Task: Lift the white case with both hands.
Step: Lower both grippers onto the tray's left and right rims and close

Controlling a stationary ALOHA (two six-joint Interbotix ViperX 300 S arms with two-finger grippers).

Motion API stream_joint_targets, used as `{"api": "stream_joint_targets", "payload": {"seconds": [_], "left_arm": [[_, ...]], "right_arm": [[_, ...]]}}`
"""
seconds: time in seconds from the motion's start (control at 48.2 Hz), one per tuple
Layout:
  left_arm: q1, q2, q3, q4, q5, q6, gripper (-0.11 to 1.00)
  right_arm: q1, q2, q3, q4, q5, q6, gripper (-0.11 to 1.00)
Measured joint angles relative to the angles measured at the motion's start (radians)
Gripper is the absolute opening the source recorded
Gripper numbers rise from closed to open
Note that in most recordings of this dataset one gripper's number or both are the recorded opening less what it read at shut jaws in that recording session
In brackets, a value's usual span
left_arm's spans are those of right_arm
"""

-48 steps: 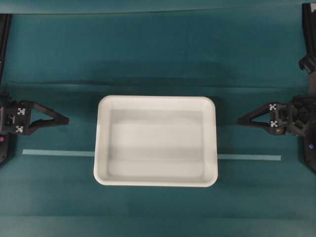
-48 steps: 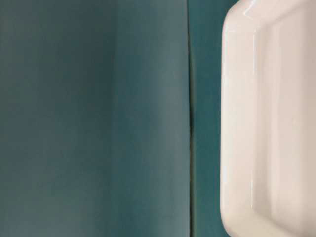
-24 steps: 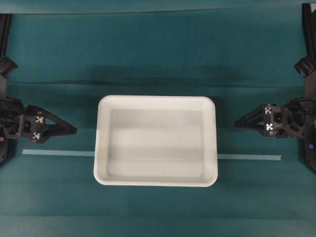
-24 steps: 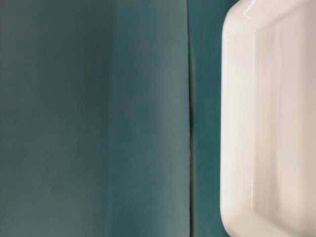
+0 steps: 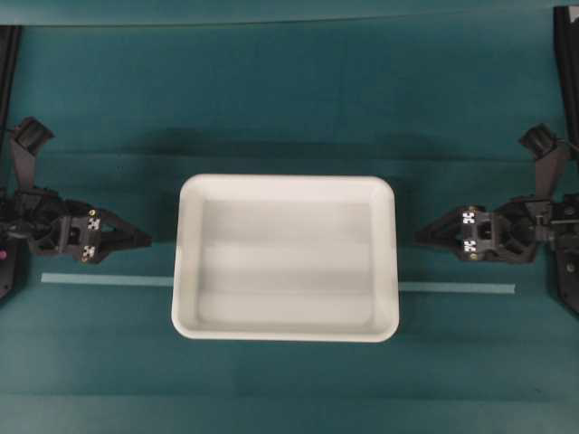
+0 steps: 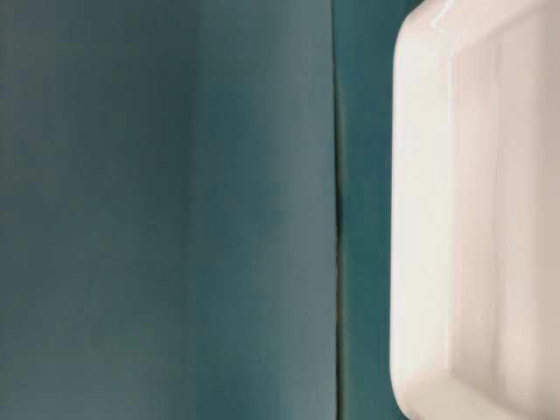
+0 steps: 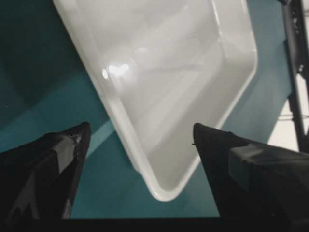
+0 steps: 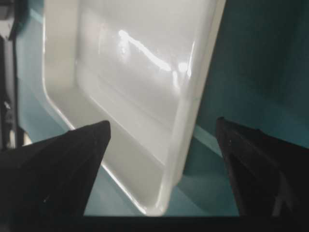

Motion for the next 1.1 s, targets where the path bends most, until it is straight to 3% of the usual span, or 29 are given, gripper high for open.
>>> {"api": "stream_joint_targets", "payload": {"seconds": [0.166, 0.353, 0.747, 1.1], "left_arm": [[-0.017, 0.083, 0.0, 0.0, -0.067, 0.002, 0.92], [-0.014, 0.17, 0.006, -0.002, -0.17, 0.002, 0.92], [-0.003, 0.394, -0.06, 0.0, -0.322, 0.002, 0.92], [-0.012, 0.434, -0.08, -0.002, -0.342, 0.002, 0.92]], "right_arm": [[0.074, 0.123, 0.009, 0.002, -0.132, 0.086, 0.93], [0.1, 0.233, 0.014, 0.0, -0.256, 0.153, 0.93], [0.101, 0.314, -0.014, 0.0, -0.314, 0.158, 0.93], [0.094, 0.379, -0.06, 0.0, -0.324, 0.16, 0.93]]}}
